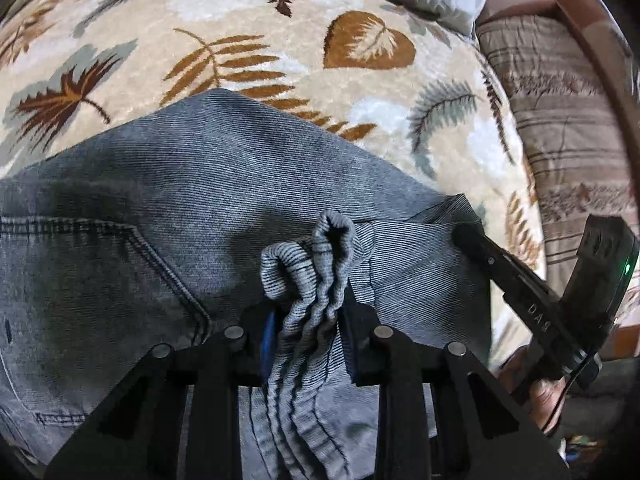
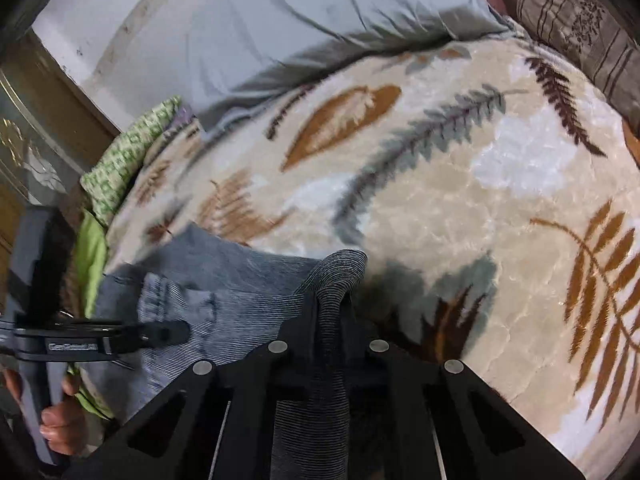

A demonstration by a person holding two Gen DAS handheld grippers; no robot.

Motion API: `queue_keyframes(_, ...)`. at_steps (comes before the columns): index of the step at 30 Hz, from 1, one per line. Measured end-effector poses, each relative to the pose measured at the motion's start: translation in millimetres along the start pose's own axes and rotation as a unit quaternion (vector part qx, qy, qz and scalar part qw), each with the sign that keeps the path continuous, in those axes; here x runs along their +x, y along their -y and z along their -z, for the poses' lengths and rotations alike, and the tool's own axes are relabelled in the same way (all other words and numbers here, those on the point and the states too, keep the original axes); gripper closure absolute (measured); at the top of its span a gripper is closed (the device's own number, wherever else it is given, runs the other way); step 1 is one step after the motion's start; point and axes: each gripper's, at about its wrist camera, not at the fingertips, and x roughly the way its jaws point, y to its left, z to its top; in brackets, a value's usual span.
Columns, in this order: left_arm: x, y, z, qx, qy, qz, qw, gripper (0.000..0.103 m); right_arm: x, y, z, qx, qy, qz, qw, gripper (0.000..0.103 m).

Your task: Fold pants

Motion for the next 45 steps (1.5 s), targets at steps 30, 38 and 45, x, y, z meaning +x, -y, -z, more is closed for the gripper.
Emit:
queue_keyframes(30,-19.6,4.3,68.4,0.004,0.006,-0.037,0.9993,0.057,-35.4,12.4,46.7,0.052,-0.021,-0.049,0.997,0.089)
queue_keyframes(38,-12.5,1.2,75.0,0.010,0.018,-0.049,0.9986,0.060,-24.5,18.0,55.1,0.032,-0.023,-0.022,0.999,0.090)
queue_keyframes(45,-13.6,4.0,76.8,0.012,0.022,-0.056,0.9981,0.060,-27.4,21.5,55.4,0.050,-0.021,-0.024,0.998,0.088)
